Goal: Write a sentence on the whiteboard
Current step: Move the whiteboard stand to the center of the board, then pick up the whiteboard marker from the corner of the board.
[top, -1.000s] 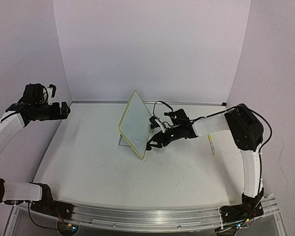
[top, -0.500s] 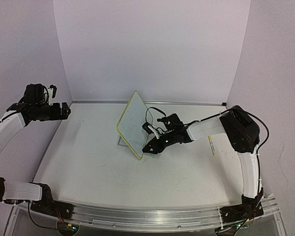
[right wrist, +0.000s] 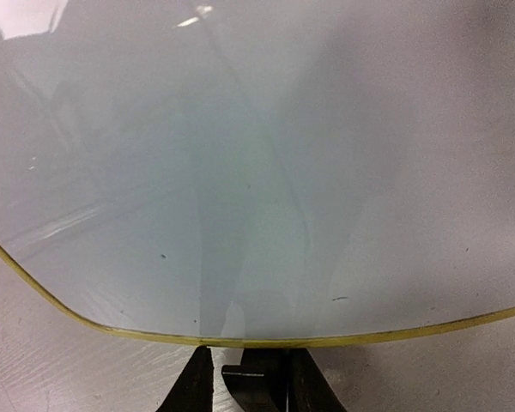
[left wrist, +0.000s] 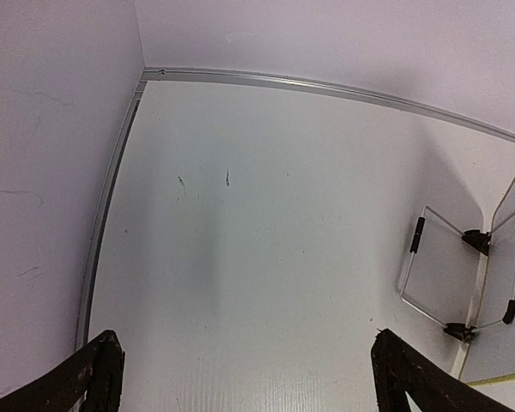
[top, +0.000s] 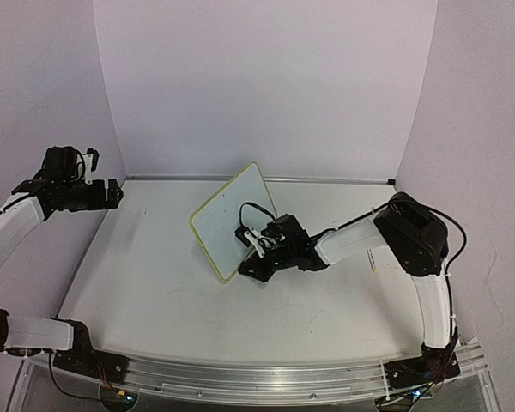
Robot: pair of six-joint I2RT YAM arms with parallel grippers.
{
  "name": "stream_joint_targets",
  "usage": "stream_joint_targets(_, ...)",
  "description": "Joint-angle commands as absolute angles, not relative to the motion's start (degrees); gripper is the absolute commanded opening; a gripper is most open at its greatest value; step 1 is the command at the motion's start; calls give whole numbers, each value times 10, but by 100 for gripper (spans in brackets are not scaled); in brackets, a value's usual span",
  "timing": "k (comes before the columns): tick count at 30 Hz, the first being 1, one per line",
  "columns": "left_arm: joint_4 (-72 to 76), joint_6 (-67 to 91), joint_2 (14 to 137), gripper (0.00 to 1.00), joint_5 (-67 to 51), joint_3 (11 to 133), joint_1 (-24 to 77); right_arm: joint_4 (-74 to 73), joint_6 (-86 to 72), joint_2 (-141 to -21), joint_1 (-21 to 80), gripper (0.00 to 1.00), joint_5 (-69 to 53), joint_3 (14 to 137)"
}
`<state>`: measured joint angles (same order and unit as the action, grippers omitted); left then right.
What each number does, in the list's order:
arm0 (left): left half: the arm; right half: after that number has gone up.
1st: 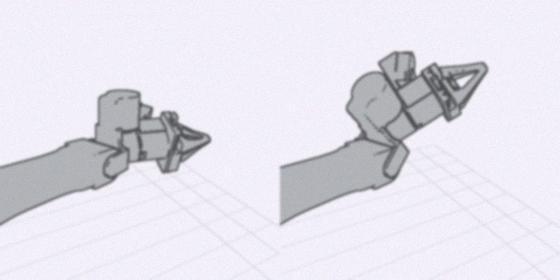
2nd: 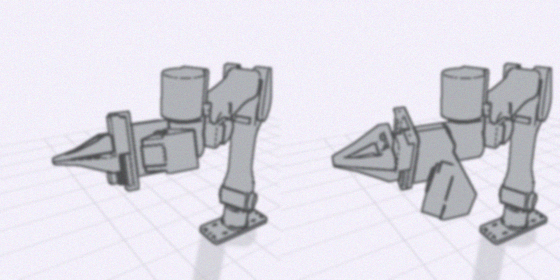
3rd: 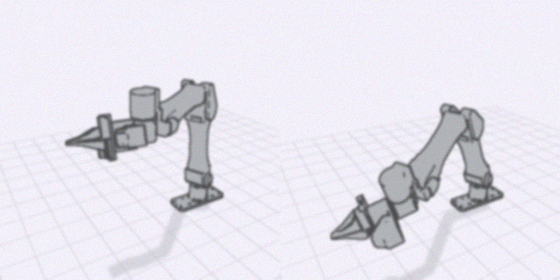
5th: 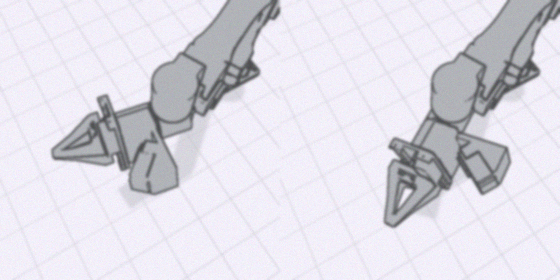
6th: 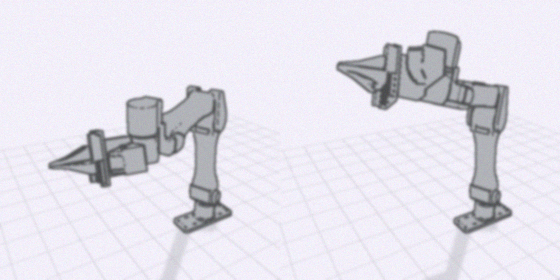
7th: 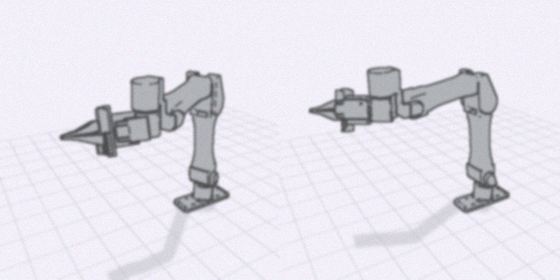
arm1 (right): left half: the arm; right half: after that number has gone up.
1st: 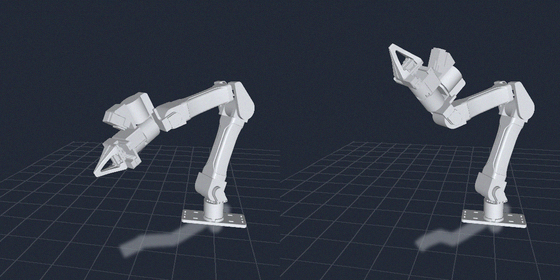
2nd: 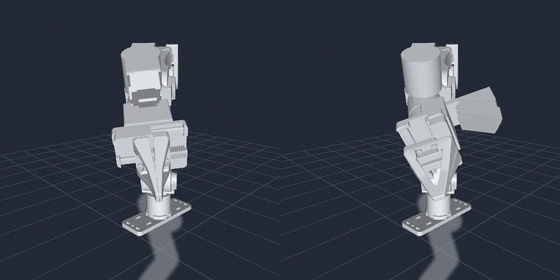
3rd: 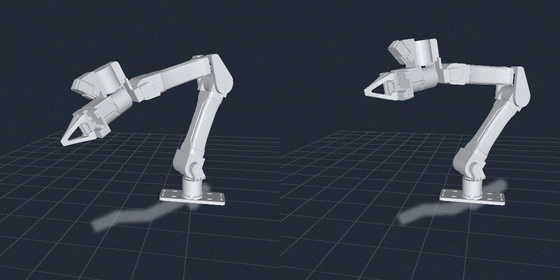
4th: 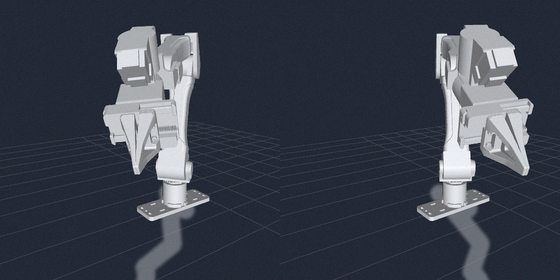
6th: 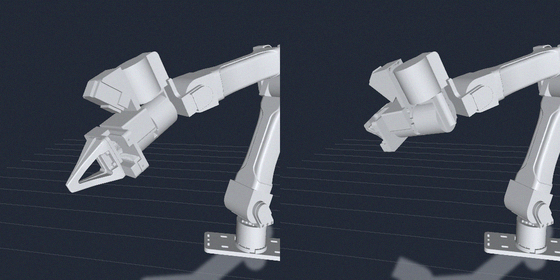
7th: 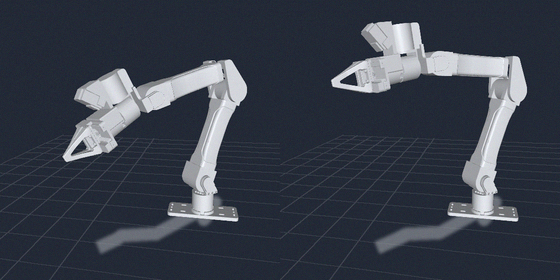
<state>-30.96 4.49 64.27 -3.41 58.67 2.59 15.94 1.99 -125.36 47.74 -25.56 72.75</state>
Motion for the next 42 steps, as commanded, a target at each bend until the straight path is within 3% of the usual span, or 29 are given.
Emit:
stream_joint_targets(1, -307, 48, 642, 99, -25, 600, 25, 221, 7, -1250, 503, 19, -205, 722)
stream_joint_targets(7, -308, 49, 640, 99, -21, 600, 25, 254, -21, -1251, 527, 0, -106, 709)
stream_joint_targets(13, -308, 51, 636, 99, -20, 600, 25, 245, -79, -1245, 580, 0, 101, 705)
stream_joint_targets(21, -310, 57, 635, 99, -29, 600, 25, 122, -165, -1294, 653, 0, 344, 806)
stream_joint_targets(35, -312, 63, 632, 99, -39, 598, 25, 4, -325, -1340, 671, 0, 411, 902)
stream_joint_targets(38, -312, 64, 632, 99, -40, 598, 25, 4, -330, -1335, 671, 11, 393, 902)
stream_joint_targets(42, -312, 65, 633, 99, -40, 597, 25, 33, -307, -1310, 673, 42, 352, 877)
